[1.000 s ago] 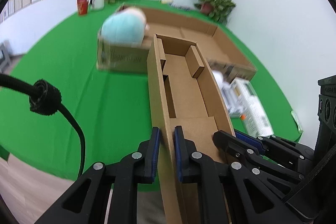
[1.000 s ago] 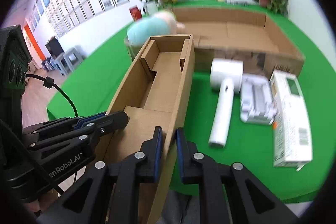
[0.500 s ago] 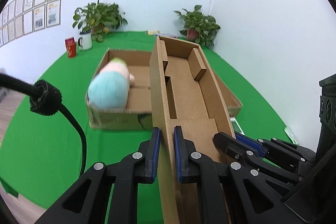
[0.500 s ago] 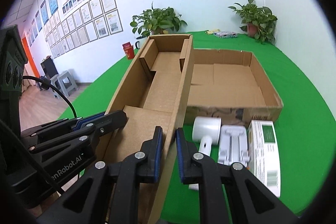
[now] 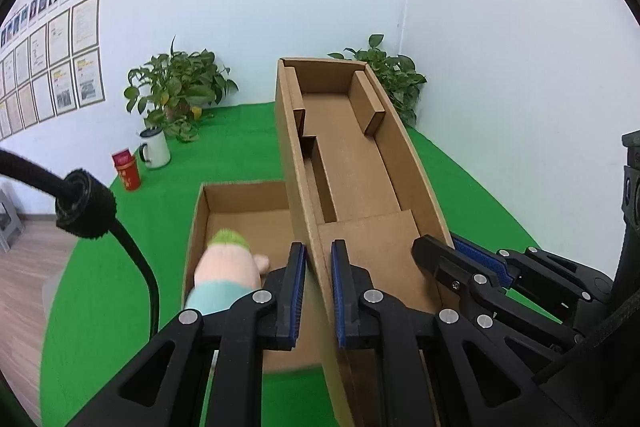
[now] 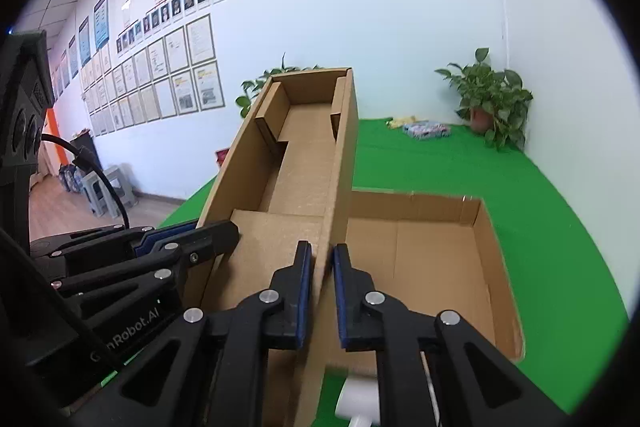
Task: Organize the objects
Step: 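Carry the long brown box with the left gripper over the open box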
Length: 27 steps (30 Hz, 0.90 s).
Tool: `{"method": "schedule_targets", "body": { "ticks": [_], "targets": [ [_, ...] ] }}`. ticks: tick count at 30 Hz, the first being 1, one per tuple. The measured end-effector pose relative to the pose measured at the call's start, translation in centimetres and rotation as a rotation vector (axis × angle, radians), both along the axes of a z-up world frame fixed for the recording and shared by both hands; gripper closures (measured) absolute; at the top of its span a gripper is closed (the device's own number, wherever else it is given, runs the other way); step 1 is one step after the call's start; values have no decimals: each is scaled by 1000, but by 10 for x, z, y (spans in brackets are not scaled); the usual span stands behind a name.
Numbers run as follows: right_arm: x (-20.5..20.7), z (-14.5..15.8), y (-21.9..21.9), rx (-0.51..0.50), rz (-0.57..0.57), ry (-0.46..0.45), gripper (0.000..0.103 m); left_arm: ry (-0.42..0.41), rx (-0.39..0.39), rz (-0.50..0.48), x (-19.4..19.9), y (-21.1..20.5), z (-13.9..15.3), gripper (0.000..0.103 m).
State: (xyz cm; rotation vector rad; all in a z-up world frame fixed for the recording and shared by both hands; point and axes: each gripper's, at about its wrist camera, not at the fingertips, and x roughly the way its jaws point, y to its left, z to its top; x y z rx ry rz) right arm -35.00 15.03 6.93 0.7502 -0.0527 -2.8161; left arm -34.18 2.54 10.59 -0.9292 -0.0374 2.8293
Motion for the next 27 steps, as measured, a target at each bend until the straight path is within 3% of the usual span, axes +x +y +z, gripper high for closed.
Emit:
{"method": "schedule_targets", "body": {
  "ticks": [5,11,19,27],
  "targets": [
    [-44,2,4,-39,-16,-29,93,-23,-45,-6,-59,-7,5,94],
    [-81,-21,-2,-14,-6,-98,93,-105,-79,5,-111,-10,-23,95],
    [-126,-86,-3,-61,16,-263,93,-274,-95,36,-161,-18,-109,95],
    [-143,-145,-4,-126,23,-434,93,-408,-116,68,-188,-25,-184,96]
  ]
}}
